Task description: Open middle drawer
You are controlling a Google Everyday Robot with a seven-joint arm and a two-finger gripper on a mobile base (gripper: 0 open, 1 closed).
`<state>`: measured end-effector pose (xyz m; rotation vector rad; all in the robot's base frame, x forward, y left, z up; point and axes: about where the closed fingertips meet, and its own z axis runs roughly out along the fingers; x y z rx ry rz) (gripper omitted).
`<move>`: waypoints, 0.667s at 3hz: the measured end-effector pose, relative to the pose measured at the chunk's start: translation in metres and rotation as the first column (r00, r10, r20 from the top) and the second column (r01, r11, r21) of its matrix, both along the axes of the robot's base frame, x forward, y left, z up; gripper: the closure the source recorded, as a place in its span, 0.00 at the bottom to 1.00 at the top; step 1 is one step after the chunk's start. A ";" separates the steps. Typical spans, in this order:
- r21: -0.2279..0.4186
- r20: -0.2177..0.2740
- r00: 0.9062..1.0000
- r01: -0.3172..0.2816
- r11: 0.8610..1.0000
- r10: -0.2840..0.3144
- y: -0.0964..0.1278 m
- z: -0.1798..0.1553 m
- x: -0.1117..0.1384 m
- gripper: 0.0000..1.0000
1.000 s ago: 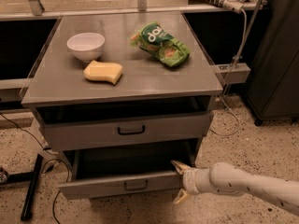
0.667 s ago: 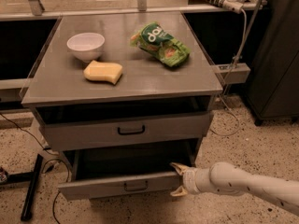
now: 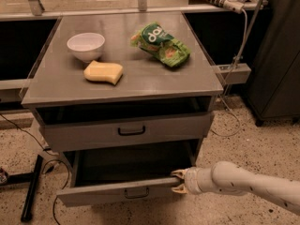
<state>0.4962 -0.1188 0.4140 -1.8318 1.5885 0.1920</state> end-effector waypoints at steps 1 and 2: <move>0.000 0.000 1.000 0.000 1.000 0.000 -0.001 0.004 0.000 1.00; 0.017 -0.004 1.000 -0.001 1.000 0.001 -0.006 0.003 -0.012 1.00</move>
Offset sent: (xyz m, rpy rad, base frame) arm -0.1694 -0.0790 -0.0027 0.2193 0.0515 0.0133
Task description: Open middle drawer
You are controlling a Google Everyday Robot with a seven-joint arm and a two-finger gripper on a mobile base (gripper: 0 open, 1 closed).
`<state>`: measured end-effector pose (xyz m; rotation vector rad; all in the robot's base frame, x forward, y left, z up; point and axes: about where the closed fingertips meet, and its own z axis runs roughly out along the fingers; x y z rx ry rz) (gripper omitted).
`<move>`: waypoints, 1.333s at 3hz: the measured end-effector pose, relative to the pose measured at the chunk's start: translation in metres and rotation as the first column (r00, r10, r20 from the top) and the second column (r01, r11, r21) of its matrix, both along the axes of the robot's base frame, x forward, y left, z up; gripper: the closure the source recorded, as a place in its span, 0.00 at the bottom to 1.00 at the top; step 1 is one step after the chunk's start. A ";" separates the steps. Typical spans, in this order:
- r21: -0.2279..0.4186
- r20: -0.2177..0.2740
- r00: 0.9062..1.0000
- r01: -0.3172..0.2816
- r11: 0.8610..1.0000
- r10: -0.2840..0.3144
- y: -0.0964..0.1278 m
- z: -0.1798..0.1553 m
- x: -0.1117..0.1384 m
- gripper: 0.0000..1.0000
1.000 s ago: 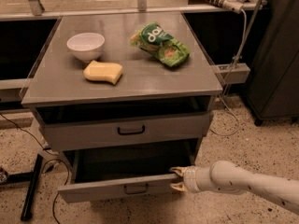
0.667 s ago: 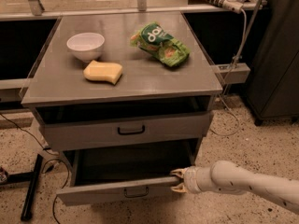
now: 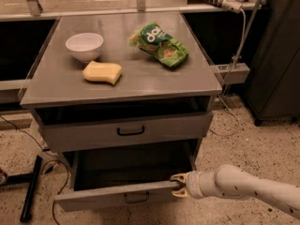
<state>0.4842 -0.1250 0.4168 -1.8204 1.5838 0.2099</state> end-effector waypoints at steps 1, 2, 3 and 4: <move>0.000 0.000 1.000 0.000 1.000 0.000 0.000 0.000 0.000 0.81; 0.000 0.000 1.000 0.000 1.000 0.000 0.000 0.000 0.000 0.58; 0.017 -0.009 1.000 -0.001 1.000 0.001 -0.001 -0.001 -0.001 0.35; 0.046 -0.028 1.000 0.001 0.999 0.000 -0.005 -0.007 -0.013 0.37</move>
Offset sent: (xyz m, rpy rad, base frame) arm 0.0000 0.0000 0.0000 0.0000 0.0000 0.0000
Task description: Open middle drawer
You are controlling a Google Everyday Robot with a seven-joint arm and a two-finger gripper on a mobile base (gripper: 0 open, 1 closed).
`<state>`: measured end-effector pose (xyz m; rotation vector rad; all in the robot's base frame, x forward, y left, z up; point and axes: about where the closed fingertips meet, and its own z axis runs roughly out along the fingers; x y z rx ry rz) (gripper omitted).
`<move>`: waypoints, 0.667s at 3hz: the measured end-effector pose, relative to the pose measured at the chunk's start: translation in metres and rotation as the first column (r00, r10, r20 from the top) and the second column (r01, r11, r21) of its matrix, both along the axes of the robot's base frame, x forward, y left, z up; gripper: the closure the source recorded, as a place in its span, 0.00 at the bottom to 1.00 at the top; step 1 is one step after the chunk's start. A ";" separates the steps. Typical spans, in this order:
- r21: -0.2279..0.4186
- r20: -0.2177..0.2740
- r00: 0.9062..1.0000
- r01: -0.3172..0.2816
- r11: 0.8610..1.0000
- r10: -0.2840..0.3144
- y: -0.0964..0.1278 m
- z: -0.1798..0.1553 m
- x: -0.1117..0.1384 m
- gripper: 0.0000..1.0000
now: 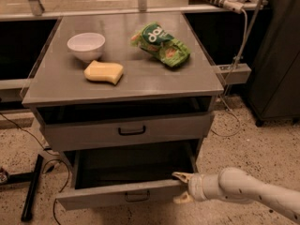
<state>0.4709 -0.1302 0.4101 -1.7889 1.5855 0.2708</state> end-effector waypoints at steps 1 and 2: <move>0.000 0.000 1.000 0.000 1.000 0.000 0.000 0.002 0.000 0.61; 0.027 -0.023 1.000 -0.020 0.999 0.021 0.010 0.002 -0.016 0.84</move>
Offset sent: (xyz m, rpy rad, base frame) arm -0.1630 -0.0432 -0.0438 0.2088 0.1010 -0.0431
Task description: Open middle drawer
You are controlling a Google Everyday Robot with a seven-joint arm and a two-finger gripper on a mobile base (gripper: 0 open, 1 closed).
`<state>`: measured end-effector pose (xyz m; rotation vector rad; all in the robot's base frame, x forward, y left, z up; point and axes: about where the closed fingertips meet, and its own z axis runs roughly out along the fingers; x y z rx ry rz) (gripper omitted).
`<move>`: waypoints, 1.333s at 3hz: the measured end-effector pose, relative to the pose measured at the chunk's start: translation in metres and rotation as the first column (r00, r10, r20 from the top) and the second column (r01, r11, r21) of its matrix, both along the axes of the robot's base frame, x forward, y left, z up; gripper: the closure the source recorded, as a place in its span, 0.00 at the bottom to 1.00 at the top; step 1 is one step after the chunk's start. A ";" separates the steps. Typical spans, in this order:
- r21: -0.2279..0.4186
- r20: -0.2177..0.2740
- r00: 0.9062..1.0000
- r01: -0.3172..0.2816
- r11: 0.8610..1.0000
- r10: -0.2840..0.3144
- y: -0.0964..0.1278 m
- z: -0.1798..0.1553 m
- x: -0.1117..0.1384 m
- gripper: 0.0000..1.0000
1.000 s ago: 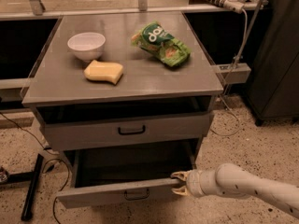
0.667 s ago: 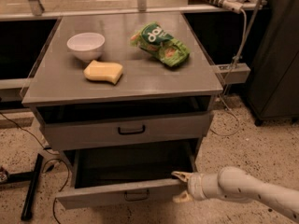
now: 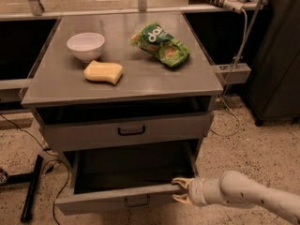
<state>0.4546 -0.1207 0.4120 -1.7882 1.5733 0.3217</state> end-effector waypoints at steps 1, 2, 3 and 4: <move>0.000 0.000 1.000 0.000 1.000 0.000 0.000 0.005 0.000 1.00; 0.000 0.000 1.000 0.000 1.000 0.000 -0.001 0.007 0.000 1.00; 0.013 -0.002 1.000 0.013 1.000 -0.013 -0.008 0.002 -0.030 1.00; 0.013 -0.002 1.000 0.013 1.000 -0.013 -0.008 0.009 -0.031 1.00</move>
Offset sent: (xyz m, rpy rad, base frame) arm -0.2000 -0.0468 -0.0283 0.1301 0.0385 -0.0485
